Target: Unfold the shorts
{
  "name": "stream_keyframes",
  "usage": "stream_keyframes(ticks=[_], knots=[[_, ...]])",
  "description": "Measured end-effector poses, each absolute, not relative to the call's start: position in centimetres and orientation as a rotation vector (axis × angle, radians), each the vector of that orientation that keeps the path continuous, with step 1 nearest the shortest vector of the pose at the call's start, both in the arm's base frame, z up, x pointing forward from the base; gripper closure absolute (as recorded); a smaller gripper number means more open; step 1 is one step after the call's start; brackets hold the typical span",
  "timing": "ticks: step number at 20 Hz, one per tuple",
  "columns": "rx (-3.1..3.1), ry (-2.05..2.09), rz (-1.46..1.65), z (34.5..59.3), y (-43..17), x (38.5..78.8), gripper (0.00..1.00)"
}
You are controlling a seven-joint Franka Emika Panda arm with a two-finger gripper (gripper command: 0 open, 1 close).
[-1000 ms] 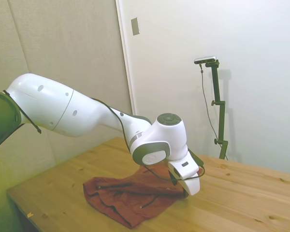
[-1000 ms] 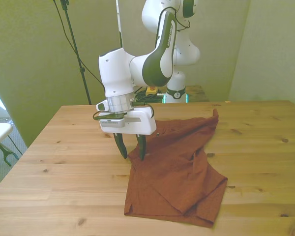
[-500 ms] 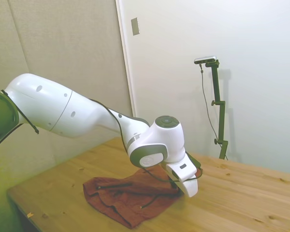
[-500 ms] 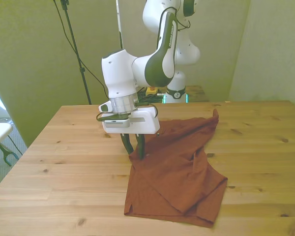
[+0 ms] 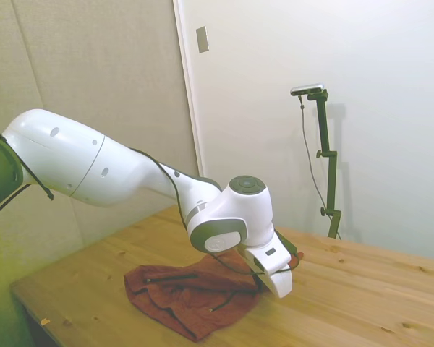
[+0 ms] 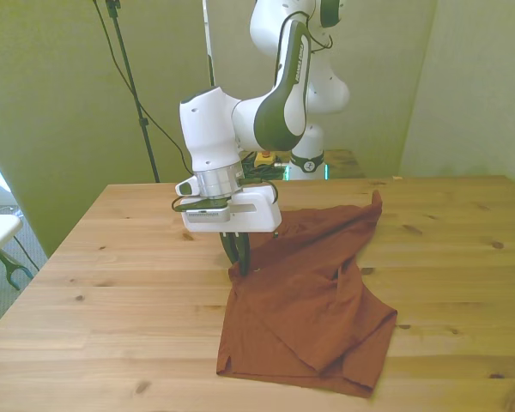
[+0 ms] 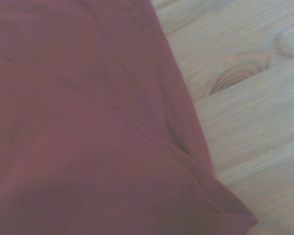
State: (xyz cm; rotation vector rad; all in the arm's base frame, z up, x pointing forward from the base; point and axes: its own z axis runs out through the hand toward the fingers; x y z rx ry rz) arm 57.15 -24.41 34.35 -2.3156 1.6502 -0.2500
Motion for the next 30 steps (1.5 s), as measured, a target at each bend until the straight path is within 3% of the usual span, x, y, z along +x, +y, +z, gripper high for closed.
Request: stream_keyframes(ticks=[8, 12, 17, 30], knots=[[-2.333, 1.621, -0.316, 37.1, -24.1, 57.1, 1.00], [-2.455, 1.621, -0.492, 38.7, -22.7, 57.3, 1.00], [-2.535, 1.592, -0.601, 39.8, -18.6, 57.7, 1.00], [-2.435, 1.389, -0.539, 46.5, -5.8, 62.0, 1.00]])
